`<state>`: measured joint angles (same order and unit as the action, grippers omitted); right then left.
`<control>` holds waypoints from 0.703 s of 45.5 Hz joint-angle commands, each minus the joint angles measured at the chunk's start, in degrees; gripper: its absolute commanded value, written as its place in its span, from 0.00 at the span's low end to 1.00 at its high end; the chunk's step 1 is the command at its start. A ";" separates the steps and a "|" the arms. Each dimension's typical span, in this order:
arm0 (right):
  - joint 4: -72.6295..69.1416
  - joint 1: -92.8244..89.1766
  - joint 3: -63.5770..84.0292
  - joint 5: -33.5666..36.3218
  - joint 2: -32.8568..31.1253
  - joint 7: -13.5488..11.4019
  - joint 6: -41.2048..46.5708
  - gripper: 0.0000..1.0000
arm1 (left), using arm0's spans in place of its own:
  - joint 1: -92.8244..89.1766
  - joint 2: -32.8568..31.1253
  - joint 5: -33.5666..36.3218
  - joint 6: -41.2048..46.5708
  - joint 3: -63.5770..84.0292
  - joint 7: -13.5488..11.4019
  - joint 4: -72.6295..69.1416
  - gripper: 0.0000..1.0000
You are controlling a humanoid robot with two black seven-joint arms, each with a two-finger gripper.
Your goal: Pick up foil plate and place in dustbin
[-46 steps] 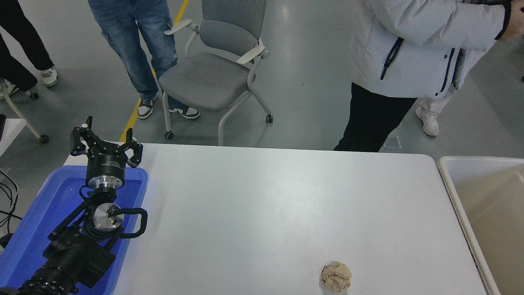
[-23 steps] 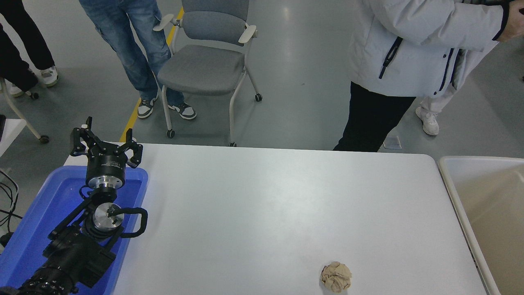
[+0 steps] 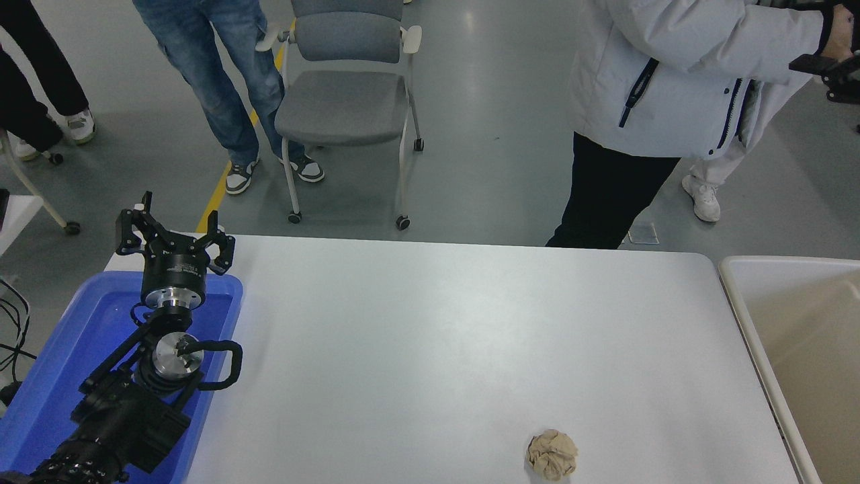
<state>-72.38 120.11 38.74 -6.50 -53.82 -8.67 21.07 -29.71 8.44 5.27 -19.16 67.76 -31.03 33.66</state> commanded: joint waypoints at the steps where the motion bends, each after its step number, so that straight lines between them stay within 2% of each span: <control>1: -5.66 13.39 19.70 -0.18 10.48 -0.03 0.11 1.00 | 0.00 0.00 0.00 0.00 0.00 0.00 0.00 0.99; 12: -13.57 17.61 27.26 -0.79 17.34 -0.03 0.20 1.00 | 0.00 0.00 0.00 0.00 0.00 0.00 0.00 0.99; 19: -19.36 19.10 30.16 -0.97 18.31 -0.03 0.20 1.00 | 0.00 0.00 0.00 0.00 0.00 0.00 0.00 0.99; 32: -27.62 20.25 33.68 -1.76 24.02 0.14 0.46 1.00 | 0.00 0.00 0.00 0.00 0.00 0.00 0.00 0.99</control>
<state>-93.63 138.87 68.49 -7.69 -34.43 -8.64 21.27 -29.71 8.44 5.27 -19.16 67.76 -31.03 33.66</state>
